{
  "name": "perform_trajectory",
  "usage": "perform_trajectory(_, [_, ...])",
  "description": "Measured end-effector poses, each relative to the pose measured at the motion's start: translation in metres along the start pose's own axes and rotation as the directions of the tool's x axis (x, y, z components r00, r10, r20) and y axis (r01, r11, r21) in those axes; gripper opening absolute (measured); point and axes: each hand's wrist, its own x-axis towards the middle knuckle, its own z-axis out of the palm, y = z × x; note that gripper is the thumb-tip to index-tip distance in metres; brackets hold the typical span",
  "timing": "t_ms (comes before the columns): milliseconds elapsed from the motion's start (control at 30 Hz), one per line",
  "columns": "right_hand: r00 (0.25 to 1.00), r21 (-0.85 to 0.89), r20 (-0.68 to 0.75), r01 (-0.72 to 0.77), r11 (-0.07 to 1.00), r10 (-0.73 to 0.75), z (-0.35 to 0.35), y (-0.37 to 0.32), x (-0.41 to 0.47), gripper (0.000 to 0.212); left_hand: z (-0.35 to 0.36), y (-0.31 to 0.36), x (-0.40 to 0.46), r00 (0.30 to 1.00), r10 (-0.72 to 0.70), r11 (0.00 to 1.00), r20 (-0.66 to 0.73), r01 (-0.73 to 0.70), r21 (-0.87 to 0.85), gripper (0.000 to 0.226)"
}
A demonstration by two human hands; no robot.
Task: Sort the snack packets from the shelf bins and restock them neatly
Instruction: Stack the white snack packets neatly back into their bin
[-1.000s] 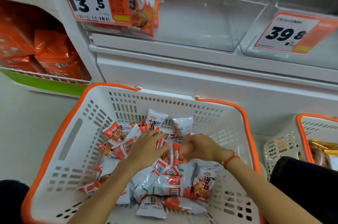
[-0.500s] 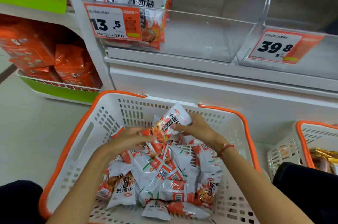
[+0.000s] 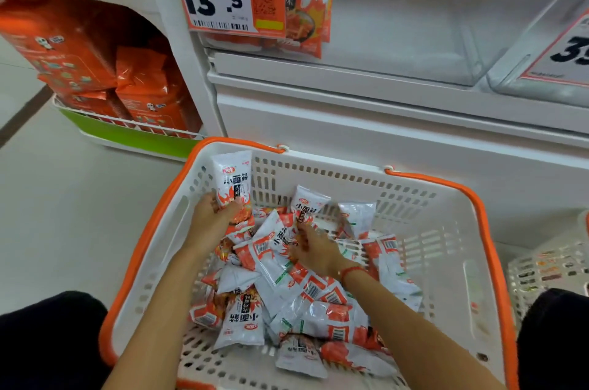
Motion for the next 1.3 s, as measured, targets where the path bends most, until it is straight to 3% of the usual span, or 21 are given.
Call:
perform_trajectory(67, [1.0, -0.18, -0.019, -0.013, 0.984, 0.01, 0.008, -0.002, -0.004, 0.078, 0.004, -0.005, 0.002, 1.0, -0.021, 1.0, 0.013, 0.021, 0.004, 0.023])
perform_trajectory(133, [0.999, -0.162, -0.025, -0.028, 0.986, 0.024, 0.006, 0.001, -0.01, 0.069, 0.006, -0.008, 0.002, 0.999, -0.02, 1.0, 0.038, 0.019, 0.01, 0.035])
perform_trajectory(267, [0.992, 0.178, -0.125, 0.031, 0.983, -0.009, -0.033, 0.011, -0.035, 0.021, 0.011, -0.009, 0.011, 0.987, -0.149, 0.988, 0.067, 0.151, -0.032, 0.037])
perform_trajectory(333, [0.991, 0.356, -0.127, 0.014, 0.935, 0.033, -0.065, 0.01, -0.053, 0.028, 0.02, -0.006, 0.014, 0.965, -0.249, 0.966, 0.084, 0.253, -0.046, 0.041])
perform_trajectory(400, [0.988, 0.445, -0.149, 0.021, 0.895, 0.051, -0.093, 0.008, -0.068, 0.025, 0.036, -0.004, 0.011, 0.952, -0.263, 0.964, 0.159, 0.267, -0.004, 0.043])
perform_trajectory(433, [0.986, 0.466, -0.165, 0.052, 0.883, 0.028, -0.104, 0.006, -0.073, 0.037, 0.046, 0.003, 0.004, 0.94, -0.268, 0.963, 0.212, 0.27, 0.017, 0.041])
perform_trajectory(500, [0.99, 0.491, -0.14, 0.057, 0.869, 0.013, -0.122, -0.003, -0.087, 0.048, 0.067, 0.024, -0.018, 0.914, -0.243, 0.963, 0.324, 0.267, -0.031, 0.036])
perform_trajectory(567, [0.995, 0.491, -0.103, 0.052, 0.869, -0.001, -0.134, -0.007, -0.097, 0.035, 0.086, 0.045, -0.039, 0.87, -0.223, 0.946, 0.439, 0.302, -0.118, 0.026])
perform_trajectory(633, [0.996, 0.489, -0.087, 0.063, 0.87, -0.023, -0.14, -0.014, -0.106, 0.023, 0.098, 0.055, -0.051, 0.843, -0.186, 0.962, 0.504, 0.261, -0.083, 0.052])
perform_trajectory(700, [0.988, 0.421, -0.148, 0.111, 0.9, -0.053, -0.141, -0.02, -0.112, 0.029, 0.1, 0.06, -0.057, 0.881, -0.072, 0.989, 0.467, 0.124, -0.081, 0.057])
perform_trajectory(800, [0.966, 0.342, -0.255, 0.125, 0.931, -0.036, -0.147, -0.026, -0.119, 0.071, 0.098, 0.065, -0.057, 0.938, 0.046, 0.996, 0.343, -0.016, -0.091, 0.05])
perform_trajectory(900, [0.938, 0.347, -0.345, 0.166, 0.923, -0.038, -0.158, -0.033, -0.128, 0.054, 0.094, 0.077, -0.06, 0.943, 0.135, 0.99, 0.303, -0.117, -0.08, 0.032])
perform_trajectory(1000, [0.925, 0.407, -0.373, 0.23, 0.884, -0.069, -0.163, -0.041, -0.133, 0.04, 0.091, 0.086, -0.063, 0.935, 0.104, 0.993, 0.339, -0.077, -0.09, 0.048])
perform_trajectory(1100, [0.916, 0.628, -0.4, 0.305, 0.716, -0.04, -0.168, -0.053, -0.14, 0.015, 0.092, 0.095, -0.067, 0.86, 0.065, 0.989, 0.506, 0.014, -0.15, 0.049])
perform_trajectory(1167, [0.904, 0.681, -0.427, 0.342, 0.648, -0.028, -0.175, -0.061, -0.146, 0.018, 0.092, 0.101, -0.068, 0.814, 0.076, 0.974, 0.576, 0.065, -0.219, 0.052])
perform_trajectory(1300, [0.871, 0.618, -0.489, 0.383, 0.687, -0.046, -0.196, -0.075, -0.159, 0.025, 0.079, 0.117, -0.068, 0.76, 0.147, 0.952, 0.633, 0.066, -0.3, 0.046])
